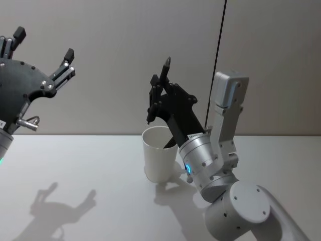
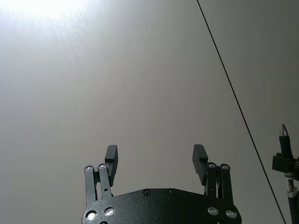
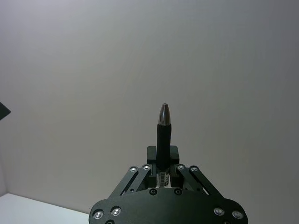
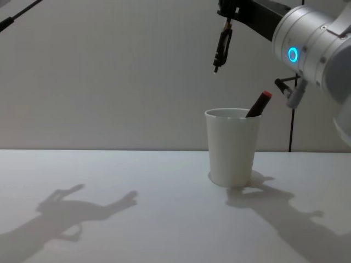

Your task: Place the pen into the pen holder.

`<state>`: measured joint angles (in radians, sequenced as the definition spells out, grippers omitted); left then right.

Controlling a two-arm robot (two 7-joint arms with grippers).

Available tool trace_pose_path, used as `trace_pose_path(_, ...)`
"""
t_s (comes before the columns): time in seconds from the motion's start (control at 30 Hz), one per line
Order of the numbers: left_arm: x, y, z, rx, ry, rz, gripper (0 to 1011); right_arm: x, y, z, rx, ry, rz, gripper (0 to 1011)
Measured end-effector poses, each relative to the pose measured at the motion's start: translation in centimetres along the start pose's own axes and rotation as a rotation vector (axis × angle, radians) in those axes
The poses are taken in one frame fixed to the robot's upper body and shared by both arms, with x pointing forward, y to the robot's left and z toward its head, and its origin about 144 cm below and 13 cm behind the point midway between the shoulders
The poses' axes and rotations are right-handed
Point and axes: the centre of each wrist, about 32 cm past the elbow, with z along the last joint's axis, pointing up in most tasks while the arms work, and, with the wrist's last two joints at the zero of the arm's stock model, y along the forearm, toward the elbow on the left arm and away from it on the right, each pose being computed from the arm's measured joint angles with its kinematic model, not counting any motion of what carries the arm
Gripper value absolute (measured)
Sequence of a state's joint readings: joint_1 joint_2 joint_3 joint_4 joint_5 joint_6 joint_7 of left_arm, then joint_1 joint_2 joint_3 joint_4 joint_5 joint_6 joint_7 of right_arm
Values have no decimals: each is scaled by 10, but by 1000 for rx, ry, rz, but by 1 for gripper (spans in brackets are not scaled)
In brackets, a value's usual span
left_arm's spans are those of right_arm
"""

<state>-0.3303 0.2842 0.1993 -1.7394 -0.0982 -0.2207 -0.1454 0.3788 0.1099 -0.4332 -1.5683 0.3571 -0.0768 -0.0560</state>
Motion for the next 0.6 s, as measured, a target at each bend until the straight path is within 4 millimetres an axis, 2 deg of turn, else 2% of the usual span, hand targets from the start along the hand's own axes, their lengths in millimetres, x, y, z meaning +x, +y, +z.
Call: trace_pose_path(0.6, 2, 0, 1, 0, -15, 13, 1003, 7, 4, -4, -30, -105, -64, 144)
